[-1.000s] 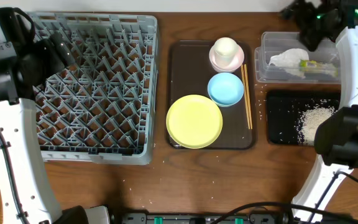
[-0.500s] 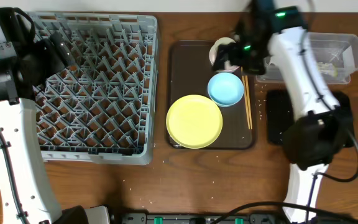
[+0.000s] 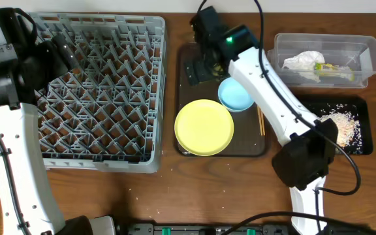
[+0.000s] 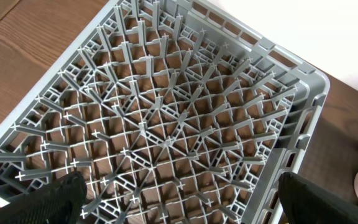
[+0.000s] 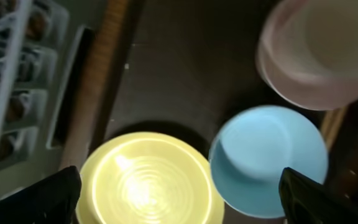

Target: Sort waste into correct bins and load items into the dishwasher

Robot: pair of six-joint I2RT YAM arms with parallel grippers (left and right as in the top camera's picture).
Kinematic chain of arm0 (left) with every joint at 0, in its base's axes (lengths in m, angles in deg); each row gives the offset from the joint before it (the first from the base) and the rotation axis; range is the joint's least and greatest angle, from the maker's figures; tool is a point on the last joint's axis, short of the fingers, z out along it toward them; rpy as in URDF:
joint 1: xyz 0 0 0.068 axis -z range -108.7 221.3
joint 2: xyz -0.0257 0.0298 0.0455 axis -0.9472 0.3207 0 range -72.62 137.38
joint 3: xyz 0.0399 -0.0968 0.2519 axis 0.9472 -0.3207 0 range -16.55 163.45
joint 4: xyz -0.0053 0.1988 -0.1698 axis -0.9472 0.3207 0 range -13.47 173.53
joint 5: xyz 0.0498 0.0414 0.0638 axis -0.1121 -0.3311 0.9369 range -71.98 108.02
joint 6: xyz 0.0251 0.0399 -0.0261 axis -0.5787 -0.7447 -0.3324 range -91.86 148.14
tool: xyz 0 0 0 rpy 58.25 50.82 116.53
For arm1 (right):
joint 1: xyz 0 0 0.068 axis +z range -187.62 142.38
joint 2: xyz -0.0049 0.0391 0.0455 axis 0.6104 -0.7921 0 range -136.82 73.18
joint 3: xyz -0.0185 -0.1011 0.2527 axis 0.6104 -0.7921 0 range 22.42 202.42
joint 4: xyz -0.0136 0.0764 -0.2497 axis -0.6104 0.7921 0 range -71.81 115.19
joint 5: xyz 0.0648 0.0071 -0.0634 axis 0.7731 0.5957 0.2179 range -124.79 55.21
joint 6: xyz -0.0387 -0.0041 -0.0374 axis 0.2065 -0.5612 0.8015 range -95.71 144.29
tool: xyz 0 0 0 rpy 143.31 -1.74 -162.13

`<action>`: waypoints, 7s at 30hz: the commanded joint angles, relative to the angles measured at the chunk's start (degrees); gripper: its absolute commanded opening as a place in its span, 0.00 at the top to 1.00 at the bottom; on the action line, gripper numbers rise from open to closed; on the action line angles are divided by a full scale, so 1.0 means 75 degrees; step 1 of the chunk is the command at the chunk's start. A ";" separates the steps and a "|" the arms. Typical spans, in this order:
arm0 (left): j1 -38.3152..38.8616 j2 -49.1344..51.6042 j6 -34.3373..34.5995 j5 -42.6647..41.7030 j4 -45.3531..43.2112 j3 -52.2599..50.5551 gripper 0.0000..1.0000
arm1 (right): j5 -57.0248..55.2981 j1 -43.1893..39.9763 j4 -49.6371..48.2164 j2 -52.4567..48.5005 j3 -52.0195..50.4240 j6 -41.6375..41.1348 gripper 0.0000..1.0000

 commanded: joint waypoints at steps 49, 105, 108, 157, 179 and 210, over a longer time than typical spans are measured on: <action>0.0729 0.0047 -0.0781 -0.6309 0.0595 -0.0026 0.00 | 0.4199 -0.4774 0.0956 0.0644 0.0032 -0.0603 0.01; 0.7729 0.5004 -0.1177 -0.0621 -0.3072 -0.0076 0.13 | 0.4167 -0.6846 0.0595 0.0641 0.0029 -0.1218 0.01; 0.7836 0.5243 -0.1495 -0.0618 -0.3261 -0.0076 0.14 | 0.4167 -0.6846 0.0597 0.0641 0.0029 -0.1218 0.01; 0.8189 0.4776 -0.1702 -0.0248 -0.3427 0.0006 0.93 | 0.4167 -0.6846 0.0597 0.0641 0.0029 -0.1218 0.01; 0.7359 0.3730 -0.1655 -0.1702 -0.3223 -0.0111 0.56 | 0.4167 -0.6846 0.0597 0.0644 0.0029 -0.1221 0.01; 0.8475 0.5820 -0.1649 0.0187 -0.2967 -0.0117 0.32 | 0.4167 -0.6846 0.0597 0.0641 0.0029 -0.1218 0.01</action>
